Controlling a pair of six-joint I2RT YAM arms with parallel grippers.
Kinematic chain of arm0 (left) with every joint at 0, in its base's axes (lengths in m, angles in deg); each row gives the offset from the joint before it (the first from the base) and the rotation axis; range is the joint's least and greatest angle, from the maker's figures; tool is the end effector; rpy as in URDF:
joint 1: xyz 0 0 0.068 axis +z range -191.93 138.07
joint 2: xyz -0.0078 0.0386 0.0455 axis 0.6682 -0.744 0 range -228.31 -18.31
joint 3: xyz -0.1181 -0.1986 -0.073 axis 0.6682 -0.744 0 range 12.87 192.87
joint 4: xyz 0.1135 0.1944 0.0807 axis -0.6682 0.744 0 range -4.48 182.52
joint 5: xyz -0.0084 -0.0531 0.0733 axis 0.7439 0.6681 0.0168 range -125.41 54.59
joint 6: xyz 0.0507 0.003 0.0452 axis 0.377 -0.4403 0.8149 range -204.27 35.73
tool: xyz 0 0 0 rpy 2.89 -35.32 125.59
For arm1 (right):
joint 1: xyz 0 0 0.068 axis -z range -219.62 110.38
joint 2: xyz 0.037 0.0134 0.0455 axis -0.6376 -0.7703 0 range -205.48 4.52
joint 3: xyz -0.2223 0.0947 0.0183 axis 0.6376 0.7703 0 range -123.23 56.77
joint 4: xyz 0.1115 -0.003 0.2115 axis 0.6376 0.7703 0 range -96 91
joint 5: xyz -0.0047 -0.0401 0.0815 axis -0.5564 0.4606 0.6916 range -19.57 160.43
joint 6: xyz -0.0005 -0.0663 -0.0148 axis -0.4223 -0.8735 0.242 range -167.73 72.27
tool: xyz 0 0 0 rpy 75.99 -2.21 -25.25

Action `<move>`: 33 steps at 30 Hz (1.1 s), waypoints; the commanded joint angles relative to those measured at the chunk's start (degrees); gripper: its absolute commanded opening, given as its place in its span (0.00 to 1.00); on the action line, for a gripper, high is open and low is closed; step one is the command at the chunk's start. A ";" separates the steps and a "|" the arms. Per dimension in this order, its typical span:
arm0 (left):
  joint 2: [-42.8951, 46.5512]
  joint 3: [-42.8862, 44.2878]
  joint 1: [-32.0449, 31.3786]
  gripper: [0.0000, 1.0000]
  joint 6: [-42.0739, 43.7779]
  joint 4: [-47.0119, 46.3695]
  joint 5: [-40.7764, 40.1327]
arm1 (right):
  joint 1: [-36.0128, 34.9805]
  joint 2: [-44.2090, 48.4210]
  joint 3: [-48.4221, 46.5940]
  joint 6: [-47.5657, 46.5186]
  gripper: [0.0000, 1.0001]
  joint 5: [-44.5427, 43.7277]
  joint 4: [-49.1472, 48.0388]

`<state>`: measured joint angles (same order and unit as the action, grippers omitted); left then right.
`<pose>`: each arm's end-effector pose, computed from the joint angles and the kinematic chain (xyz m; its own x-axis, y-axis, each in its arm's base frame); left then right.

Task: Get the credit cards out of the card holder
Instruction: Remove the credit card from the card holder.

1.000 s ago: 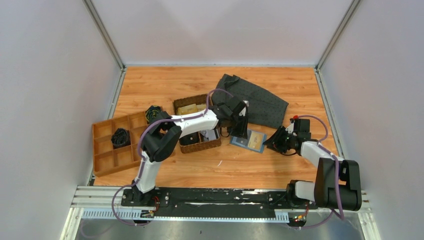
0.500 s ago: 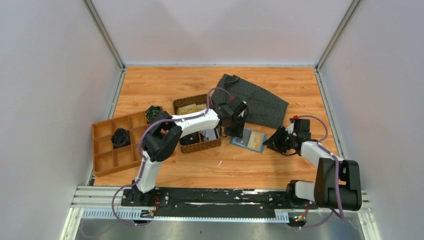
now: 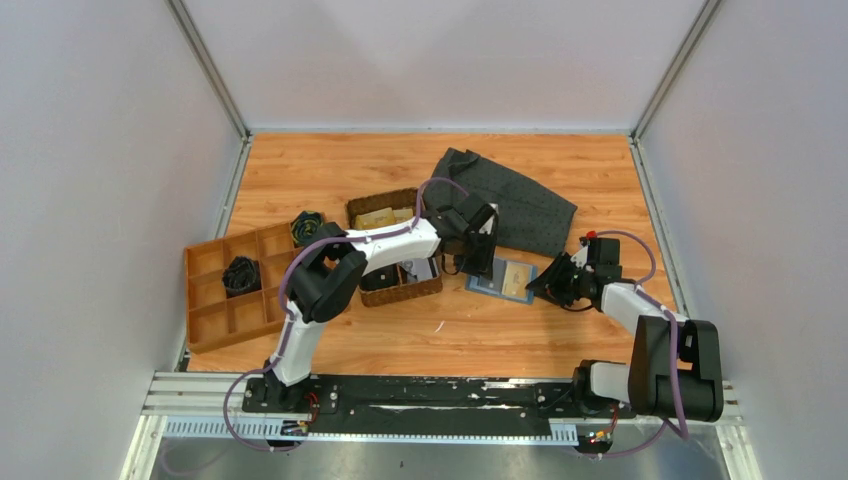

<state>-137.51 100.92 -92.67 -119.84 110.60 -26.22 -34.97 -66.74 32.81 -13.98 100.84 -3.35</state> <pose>0.2620 -0.3343 0.1470 -0.9052 0.2002 -0.3749 0.3616 0.8265 -0.4314 0.2187 0.0100 0.1192 -0.7760 0.5438 -0.3195 0.2122 0.7022 0.6796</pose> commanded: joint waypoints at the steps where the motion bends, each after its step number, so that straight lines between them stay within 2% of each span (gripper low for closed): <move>1: 0.76 -1.24 -0.27 0.39 -1.47 -5.65 7.08 | 0.78 -0.28 1.44 -0.45 0.35 -0.36 1.04; 5: 0.45 -1.48 -0.28 0.39 -3.07 -9.99 12.93 | 0.80 -0.26 1.62 -0.28 0.35 -0.36 0.95; 8: 0.01 -0.71 -0.32 0.39 -3.88 -10.51 13.70 | 0.78 -0.15 1.71 -0.28 0.35 -0.36 0.94; 12: 2.33 0.98 -1.01 0.42 -0.93 -1.98 -0.75 | 0.79 0.21 2.05 -0.27 0.35 -0.40 0.90; 15: 2.05 2.01 -0.73 0.45 0.53 2.49 -5.62 | 0.75 -0.29 2.10 -0.44 0.35 -0.29 0.72; 19: -0.49 3.07 -0.59 0.46 0.68 5.03 -4.62 | 0.75 -0.83 1.84 -0.45 0.35 -0.14 0.45; 33: -2.62 2.17 -0.61 0.47 -0.20 1.74 0.96 | 0.80 -0.63 1.91 -0.27 0.34 -0.27 0.33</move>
<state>-138.16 102.36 -93.10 -120.43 112.62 -27.51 -34.97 -66.72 33.27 -13.95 101.26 -4.29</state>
